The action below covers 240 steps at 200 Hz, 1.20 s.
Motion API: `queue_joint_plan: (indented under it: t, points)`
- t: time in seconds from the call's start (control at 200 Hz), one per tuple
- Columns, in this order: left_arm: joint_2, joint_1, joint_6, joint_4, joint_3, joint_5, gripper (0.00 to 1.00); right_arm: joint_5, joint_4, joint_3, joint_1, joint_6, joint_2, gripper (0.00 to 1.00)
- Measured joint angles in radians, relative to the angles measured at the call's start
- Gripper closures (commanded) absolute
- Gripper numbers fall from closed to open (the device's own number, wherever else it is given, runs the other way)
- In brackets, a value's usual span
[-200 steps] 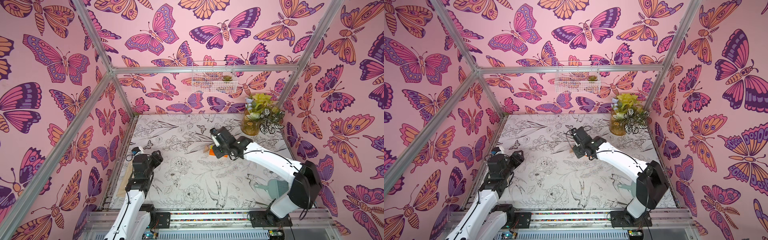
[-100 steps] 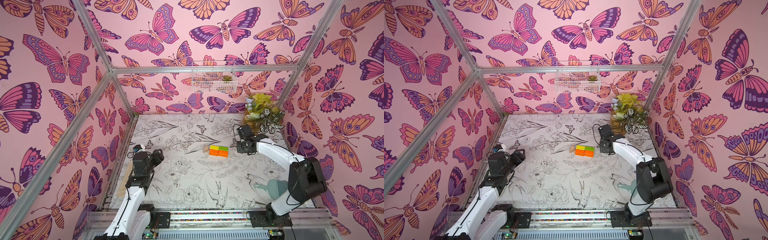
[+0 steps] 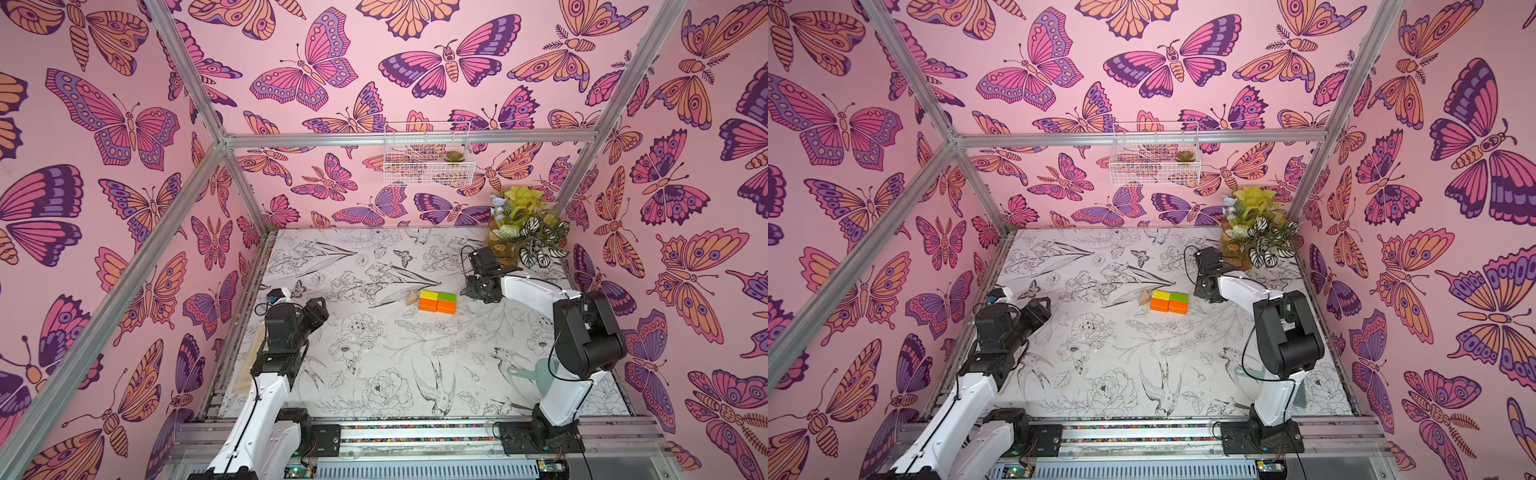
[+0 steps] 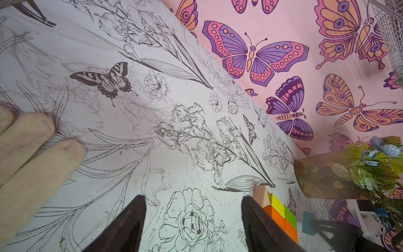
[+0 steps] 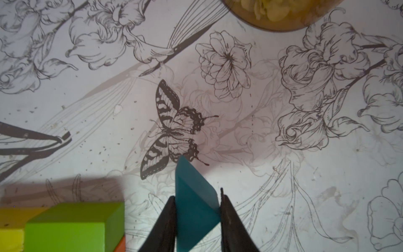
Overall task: Assemble a piece of candy with building blocks
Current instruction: Place the building block at the center of the board, then adjust the building block at the center of the board.
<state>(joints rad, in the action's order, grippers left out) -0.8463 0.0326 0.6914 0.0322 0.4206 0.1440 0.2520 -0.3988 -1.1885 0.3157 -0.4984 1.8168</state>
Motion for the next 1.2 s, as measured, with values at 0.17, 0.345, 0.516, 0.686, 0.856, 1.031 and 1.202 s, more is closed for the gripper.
queue_joint_plan:
  t: [0.17,0.345,0.516,0.686,0.856,1.031,1.202]
  points:
    - [0.001,0.000,0.000,0.000,0.000,0.013,0.28,-0.009,0.023,-0.004,-0.001,-0.029,0.037,0.67]
    - [0.007,0.000,0.000,-0.001,0.000,0.019,0.28,-0.014,0.037,-0.004,-0.008,-0.049,0.054,0.63]
    - [0.016,0.000,0.000,-0.002,0.000,0.021,0.28,-0.013,0.044,-0.004,-0.015,-0.055,0.056,0.52]
    - [0.016,0.000,0.000,-0.003,0.000,0.022,0.28,-0.010,0.044,0.001,-0.015,-0.053,0.044,0.50]
    - [0.016,0.000,0.000,-0.003,0.001,0.024,0.29,0.041,0.043,0.068,-0.005,-0.026,-0.113,0.69]
    - [0.016,0.000,0.001,-0.003,0.001,0.025,0.35,0.064,0.040,0.140,0.012,-0.002,-0.297,1.00]
    - [0.016,0.000,0.001,-0.003,0.001,0.025,0.38,0.040,0.037,0.200,0.012,0.010,-0.290,1.00]
